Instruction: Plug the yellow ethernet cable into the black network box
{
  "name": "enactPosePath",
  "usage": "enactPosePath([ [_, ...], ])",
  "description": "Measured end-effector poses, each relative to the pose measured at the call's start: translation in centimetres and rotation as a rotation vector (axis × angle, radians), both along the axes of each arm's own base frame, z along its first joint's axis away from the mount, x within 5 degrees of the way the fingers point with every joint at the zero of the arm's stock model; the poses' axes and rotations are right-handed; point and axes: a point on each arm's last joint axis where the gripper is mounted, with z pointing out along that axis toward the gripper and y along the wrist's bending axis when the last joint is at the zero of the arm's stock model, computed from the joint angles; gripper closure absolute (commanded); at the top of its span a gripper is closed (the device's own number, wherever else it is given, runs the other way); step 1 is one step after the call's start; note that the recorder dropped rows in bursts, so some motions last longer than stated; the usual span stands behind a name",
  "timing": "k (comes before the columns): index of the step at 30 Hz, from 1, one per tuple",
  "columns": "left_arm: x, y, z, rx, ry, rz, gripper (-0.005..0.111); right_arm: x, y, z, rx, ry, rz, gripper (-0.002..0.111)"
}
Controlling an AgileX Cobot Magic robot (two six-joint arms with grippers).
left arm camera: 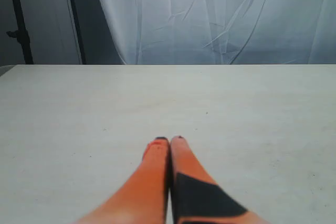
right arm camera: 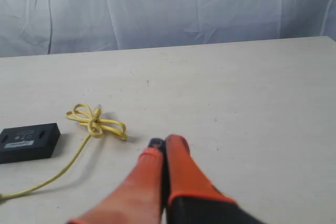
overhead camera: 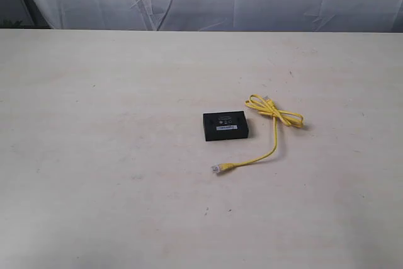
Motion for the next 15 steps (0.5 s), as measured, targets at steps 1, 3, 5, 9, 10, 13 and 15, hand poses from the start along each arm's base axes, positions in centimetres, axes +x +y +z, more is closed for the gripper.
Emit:
enactPosePath([
  [1, 0.0, 0.0, 0.0, 0.0, 0.0, 0.0, 0.107, 0.0, 0.0, 0.0, 0.0, 0.0, 0.0, 0.108],
  [3, 0.0, 0.0, 0.0, 0.0, 0.0, 0.0, 0.107, 0.0, 0.0, 0.0, 0.0, 0.0, 0.0, 0.108],
  [5, 0.01, -0.01, 0.06, -0.003, -0.006, 0.0, 0.107, 0.0, 0.0, 0.0, 0.0, 0.0, 0.0, 0.108],
  [9, 0.04, -0.16, 0.29, -0.086, -0.031, -0.007, 0.107, 0.0, 0.0, 0.0, 0.0, 0.0, 0.0, 0.108],
  [10, 0.04, -0.2, 0.31, -0.108, -0.032, -0.009, 0.107, 0.0, 0.0, 0.02, 0.0, -0.002, 0.0, 0.108],
  [13, 0.04, -0.31, 0.35, -0.17, -0.035, -0.013, 0.107, 0.05, 0.0, 0.24, 0.006, -0.027, -0.001, 0.108],
  [15, 0.04, -0.35, 0.36, -0.196, -0.035, -0.014, 0.107, 0.14, 0.02, 0.75, 0.031, -0.082, -0.004, 0.108],
])
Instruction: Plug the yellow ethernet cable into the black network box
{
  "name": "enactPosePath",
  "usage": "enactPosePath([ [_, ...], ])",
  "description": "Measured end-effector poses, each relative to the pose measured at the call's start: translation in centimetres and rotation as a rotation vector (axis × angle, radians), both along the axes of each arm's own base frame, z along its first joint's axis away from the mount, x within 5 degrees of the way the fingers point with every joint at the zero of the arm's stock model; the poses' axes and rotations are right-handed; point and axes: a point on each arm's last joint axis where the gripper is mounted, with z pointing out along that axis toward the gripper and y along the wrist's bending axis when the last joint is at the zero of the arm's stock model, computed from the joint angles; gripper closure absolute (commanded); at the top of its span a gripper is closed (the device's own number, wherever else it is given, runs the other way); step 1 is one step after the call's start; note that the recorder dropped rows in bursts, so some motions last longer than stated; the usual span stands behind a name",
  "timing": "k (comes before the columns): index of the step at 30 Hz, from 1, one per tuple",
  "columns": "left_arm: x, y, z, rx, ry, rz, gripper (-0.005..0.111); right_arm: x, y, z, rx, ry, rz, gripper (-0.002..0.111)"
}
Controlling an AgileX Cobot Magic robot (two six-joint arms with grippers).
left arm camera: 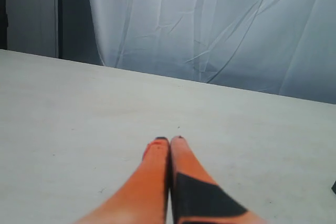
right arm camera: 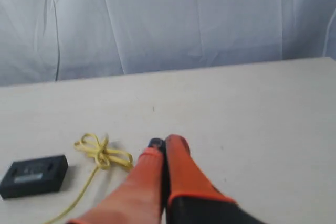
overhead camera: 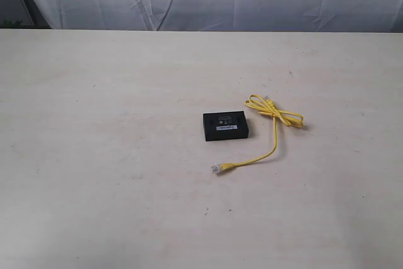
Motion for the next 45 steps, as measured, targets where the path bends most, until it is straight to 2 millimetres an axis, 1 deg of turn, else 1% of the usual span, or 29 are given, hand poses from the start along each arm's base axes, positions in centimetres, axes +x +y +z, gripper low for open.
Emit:
enactPosePath([
  [3, 0.0, 0.0, 0.0, -0.01, 0.0, -0.001, 0.107, 0.1, 0.0, 1.2, 0.08, -0.129, -0.012, 0.108],
  [4, 0.0, 0.0, 0.0, -0.015, 0.0, -0.001, 0.107, 0.1, -0.2, 2.0, 0.19, -0.208, -0.025, 0.108],
  [5, 0.0, 0.0, 0.0, -0.017, 0.0, -0.001, 0.107, 0.1, -0.3, 2.3, 0.264, -0.242, -0.034, 0.108],
  [6, 0.0, 0.0, 0.0, -0.019, 0.0, -0.002, 0.107, 0.0, -0.5, 2.8, 0.423, -0.289, -0.053, 0.108],
  [8, 0.0, 0.0, 0.0, -0.019, 0.0, -0.002, 0.107, -0.1, -0.7, 3.2, 0.506, -0.315, -0.062, 0.108],
  [9, 0.0, 0.0, 0.0, -0.021, 0.0, -0.002, 0.107, -0.2, -0.6, 3.9, 0.5, -0.324, -0.051, 0.108],
  [11, 0.0, 0.0, 0.1, -0.021, -0.011, 0.0, 0.107, -0.7, -0.5, 6.2, 0.422, -0.387, -0.029, 0.108],
  [12, 0.0, 0.0, 0.2, -0.021, -0.016, 0.001, 0.107, -0.8, -0.5, 6.9, 0.401, -0.402, -0.026, 0.108],
  [14, 0.0, 0.0, 0.2, -0.022, -0.025, 0.003, 0.107, -0.6, -0.4, 9.3, 0.324, -0.423, -0.021, 0.108],
  [16, 0.0, 0.0, 0.3, -0.022, -0.029, 0.003, 0.107, 0.1, -0.3, 10.3, 0.262, -0.384, -0.022, 0.108],
  [20, 0.0, 0.0, 0.4, -0.022, -0.042, 0.006, 0.107, 2.2, -0.1, 11.2, 0.172, -0.262, -0.024, 0.108],
  [22, 0.0, 0.0, 0.4, -0.022, -0.045, 0.006, 0.107, 4.0, 0.0, 11.7, 0.105, -0.167, -0.024, 0.108],
  [26, 0.0, 0.0, 0.4, -0.022, -0.045, 0.006, 0.107, 6.3, 0.1, 12.3, -0.005, -0.023, -0.02, 0.108],
  [33, 0.0, 0.0, 0.4, -0.022, -0.045, 0.006, 0.107, 10.5, 0.3, 13.2, -0.213, 0.308, 0.046, 0.108],
  [38, 0.0, 0.0, 0.4, -0.022, -0.047, 0.006, 0.107, 13.0, 1.0, 13.0, -0.306, 0.51, 0.178, 0.108],
  [41, 0.0, 0.0, 0.4, -0.022, -0.047, 0.006, 0.107, 14.8, 2.1, 12.7, -0.328, 0.581, 0.319, 0.108],
  [45, 0.0, 0.0, 0.4, -0.022, -0.047, 0.006, 0.107, 17.0, 4.2, 12.0, -0.361, 0.659, 0.513, 0.108],
])
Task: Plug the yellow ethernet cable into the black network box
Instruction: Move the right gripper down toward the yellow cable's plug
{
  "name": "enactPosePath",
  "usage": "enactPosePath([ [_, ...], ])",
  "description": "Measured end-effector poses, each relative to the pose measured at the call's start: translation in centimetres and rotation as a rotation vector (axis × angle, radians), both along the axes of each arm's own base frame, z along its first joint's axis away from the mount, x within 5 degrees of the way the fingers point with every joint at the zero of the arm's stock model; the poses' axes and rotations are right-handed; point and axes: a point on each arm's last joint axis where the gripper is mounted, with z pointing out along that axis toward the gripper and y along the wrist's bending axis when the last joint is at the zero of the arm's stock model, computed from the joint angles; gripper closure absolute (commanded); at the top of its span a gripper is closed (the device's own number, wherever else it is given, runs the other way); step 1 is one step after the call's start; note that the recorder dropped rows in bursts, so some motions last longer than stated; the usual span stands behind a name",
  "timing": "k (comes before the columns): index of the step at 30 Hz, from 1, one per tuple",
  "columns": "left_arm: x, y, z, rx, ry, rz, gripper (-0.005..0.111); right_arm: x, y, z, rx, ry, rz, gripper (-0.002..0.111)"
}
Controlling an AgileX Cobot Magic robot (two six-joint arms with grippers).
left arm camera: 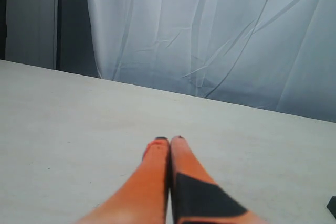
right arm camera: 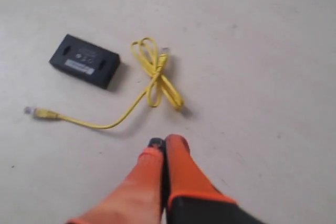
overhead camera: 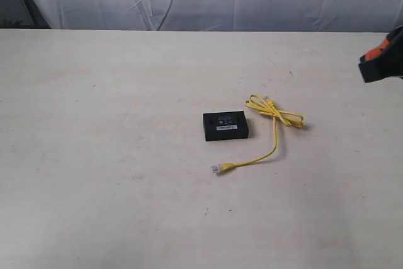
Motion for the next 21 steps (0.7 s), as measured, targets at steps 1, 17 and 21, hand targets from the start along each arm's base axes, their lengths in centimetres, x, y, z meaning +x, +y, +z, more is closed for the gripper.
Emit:
enactPosePath([
  [1, 0.0, 0.0, 0.0, 0.0, 0.0, 0.0, 0.107, 0.6, 0.6, -0.2, -0.009, 0.021, 0.047, 0.108],
  [17, 0.0, 0.0, 0.0, 0.014, -0.002, 0.001, 0.107, 6.4, 9.7, -5.3, -0.267, 0.166, 0.82, 0.108],
  [21, 0.0, 0.0, 0.0, 0.018, -0.002, 0.002, 0.107, 6.6, 11.4, -7.4, -0.311, 0.185, 0.974, 0.108],
])
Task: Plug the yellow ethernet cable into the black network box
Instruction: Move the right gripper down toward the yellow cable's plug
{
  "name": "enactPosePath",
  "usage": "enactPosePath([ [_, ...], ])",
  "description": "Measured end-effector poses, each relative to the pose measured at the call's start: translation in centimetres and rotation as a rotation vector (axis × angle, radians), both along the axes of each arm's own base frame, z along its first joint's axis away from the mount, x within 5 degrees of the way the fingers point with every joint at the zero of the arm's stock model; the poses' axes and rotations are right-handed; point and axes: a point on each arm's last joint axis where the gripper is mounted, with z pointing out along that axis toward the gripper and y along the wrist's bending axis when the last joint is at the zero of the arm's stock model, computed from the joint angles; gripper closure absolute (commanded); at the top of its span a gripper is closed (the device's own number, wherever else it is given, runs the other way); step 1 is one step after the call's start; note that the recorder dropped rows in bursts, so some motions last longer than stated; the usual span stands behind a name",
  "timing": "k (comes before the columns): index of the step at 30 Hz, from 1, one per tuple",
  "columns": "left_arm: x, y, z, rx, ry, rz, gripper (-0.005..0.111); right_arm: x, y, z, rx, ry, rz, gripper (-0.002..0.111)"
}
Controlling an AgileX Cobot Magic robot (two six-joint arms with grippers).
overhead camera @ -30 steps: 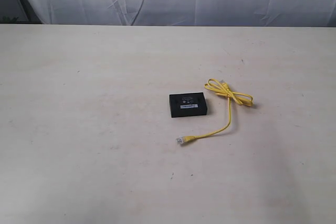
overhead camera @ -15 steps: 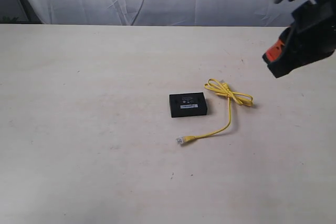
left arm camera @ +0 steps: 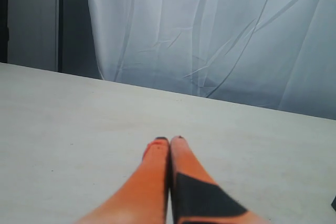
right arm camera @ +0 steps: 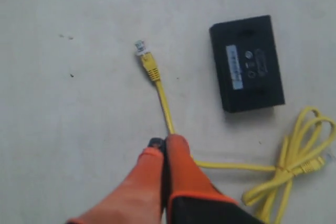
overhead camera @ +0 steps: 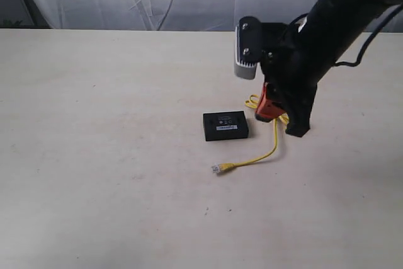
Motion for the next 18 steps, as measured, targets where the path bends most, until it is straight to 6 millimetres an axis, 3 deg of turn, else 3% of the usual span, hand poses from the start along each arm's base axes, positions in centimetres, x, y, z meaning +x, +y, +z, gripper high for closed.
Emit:
enactPosePath([
  [7, 0.0, 0.0, 0.0, 0.004, 0.0, 0.0, 0.107, 0.0, 2.6, -3.5, -0.065, 0.002, 0.194, 0.108],
  [15, 0.0, 0.0, 0.0, 0.005, -0.002, 0.001, 0.107, 0.8, 3.1, -6.2, -0.132, -0.027, 0.288, 0.108],
  [18, 0.0, 0.0, 0.0, 0.007, -0.004, 0.001, 0.107, 0.9, 3.6, -6.9, -0.137, -0.034, 0.301, 0.099],
])
